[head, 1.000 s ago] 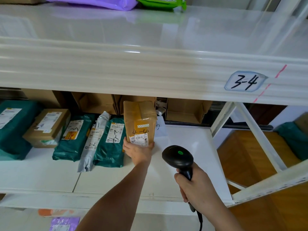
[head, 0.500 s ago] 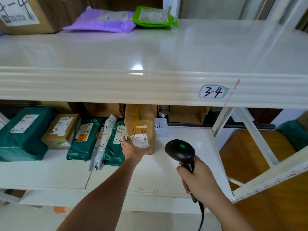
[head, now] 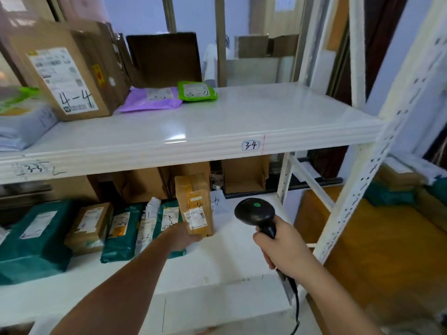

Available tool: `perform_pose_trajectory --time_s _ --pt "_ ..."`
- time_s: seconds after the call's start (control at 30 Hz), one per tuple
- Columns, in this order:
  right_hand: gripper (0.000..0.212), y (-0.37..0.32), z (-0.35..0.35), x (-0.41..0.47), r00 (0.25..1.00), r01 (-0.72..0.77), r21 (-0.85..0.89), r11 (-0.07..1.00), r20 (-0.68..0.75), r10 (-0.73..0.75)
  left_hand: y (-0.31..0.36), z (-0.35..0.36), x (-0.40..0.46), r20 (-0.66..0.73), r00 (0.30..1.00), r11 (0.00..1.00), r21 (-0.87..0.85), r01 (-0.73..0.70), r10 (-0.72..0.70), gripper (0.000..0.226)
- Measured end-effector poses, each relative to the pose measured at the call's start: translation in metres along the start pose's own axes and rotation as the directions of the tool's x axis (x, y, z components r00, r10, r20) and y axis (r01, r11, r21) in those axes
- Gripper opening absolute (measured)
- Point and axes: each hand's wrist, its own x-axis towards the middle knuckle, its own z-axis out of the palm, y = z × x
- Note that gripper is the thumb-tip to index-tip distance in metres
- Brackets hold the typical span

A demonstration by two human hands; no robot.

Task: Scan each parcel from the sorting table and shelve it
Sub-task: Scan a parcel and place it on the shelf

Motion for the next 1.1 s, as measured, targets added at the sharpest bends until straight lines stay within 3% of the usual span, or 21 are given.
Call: perform_pose_trajectory --time_s 0.07,0.17,0.27,0.5,0.7,0.87,1.1 --pt "0.005 -0.007 0.001 -0.028 0.997 -0.013 0.001 1.000 -0.071 0.013 0.007 -0.003 -0.014 0.009 0.999 0.999 0.040 -0.032 0.032 0.084" --pt "0.004 -0.017 0.003 -0.080 0.984 -0.049 0.051 0.997 -0.170 0.058 0.026 -0.002 -0.047 0.045 0.989 0.977 0.149 -0.149 0.144 0.070" --pt "0.004 -0.021 0.000 -0.134 0.965 -0.081 0.104 0.991 -0.242 0.105 0.052 0.008 -0.076 0.089 0.960 0.931 0.236 -0.279 0.265 0.075" --pt "0.006 -0.007 -0.045 -0.238 0.894 -0.154 0.123 0.980 -0.406 0.191 0.152 0.039 -0.129 0.135 0.871 0.836 0.244 -0.491 0.472 0.087" --pt "0.006 0.016 -0.102 -0.314 0.792 -0.194 0.107 0.975 -0.569 0.220 0.267 0.074 -0.181 0.205 0.755 0.723 0.218 -0.656 0.623 0.078" --pt "0.007 0.045 -0.144 -0.355 0.720 -0.218 0.107 0.970 -0.654 0.233 0.339 0.112 -0.200 0.212 0.701 0.672 0.198 -0.713 0.681 0.089" --pt "0.007 0.084 -0.192 -0.348 0.681 -0.245 0.110 0.963 -0.687 0.252 0.414 0.152 -0.192 0.237 0.648 0.621 0.184 -0.762 0.724 0.092"
